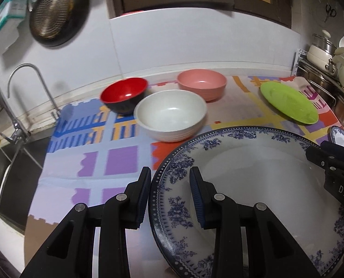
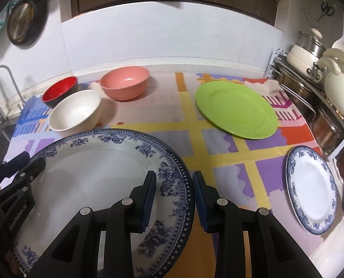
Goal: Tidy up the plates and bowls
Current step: 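Carry the plate with both grippers toward the sink-side edge of the mat, then lower the plate onto the mat and open both grippers, then move both grippers over to the rim of the green plate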
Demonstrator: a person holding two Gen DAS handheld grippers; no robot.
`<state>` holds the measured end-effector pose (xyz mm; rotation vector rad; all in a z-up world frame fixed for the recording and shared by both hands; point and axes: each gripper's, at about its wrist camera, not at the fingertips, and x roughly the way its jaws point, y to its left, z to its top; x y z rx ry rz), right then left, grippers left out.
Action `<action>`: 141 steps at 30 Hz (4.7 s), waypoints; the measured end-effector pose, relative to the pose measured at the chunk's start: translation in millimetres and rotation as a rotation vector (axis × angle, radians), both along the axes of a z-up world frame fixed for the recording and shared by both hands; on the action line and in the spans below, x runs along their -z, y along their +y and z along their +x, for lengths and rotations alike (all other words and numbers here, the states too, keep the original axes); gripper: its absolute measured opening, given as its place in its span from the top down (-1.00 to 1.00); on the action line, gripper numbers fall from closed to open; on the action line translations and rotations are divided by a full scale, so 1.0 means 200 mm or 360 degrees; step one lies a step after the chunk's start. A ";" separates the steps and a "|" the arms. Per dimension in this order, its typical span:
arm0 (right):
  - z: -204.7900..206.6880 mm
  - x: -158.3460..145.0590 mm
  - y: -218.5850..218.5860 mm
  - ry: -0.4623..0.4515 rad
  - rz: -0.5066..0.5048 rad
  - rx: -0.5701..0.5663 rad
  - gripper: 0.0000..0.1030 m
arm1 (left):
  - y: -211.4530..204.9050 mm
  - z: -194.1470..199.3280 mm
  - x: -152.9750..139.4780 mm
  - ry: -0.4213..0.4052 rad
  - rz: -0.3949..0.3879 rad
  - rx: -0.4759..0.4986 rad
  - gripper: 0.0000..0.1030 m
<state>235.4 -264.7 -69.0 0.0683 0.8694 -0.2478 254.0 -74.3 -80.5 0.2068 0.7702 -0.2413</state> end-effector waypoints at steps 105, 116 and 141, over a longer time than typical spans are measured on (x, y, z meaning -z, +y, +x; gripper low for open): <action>-0.31 -0.22 0.15 -0.0289 0.0009 0.0216 -0.63 | -0.06 -0.11 -0.34 -0.0248 -0.0171 0.0292 -1.00; -0.23 -0.27 -0.22 -0.0323 -0.0009 0.0329 -0.63 | -0.43 0.05 -0.41 -0.0246 -0.0237 0.0378 -1.00; 0.15 -0.24 -0.94 -0.0328 -0.0051 0.0540 -0.63 | -1.18 0.57 -0.29 -0.0099 -0.0204 0.0489 -1.00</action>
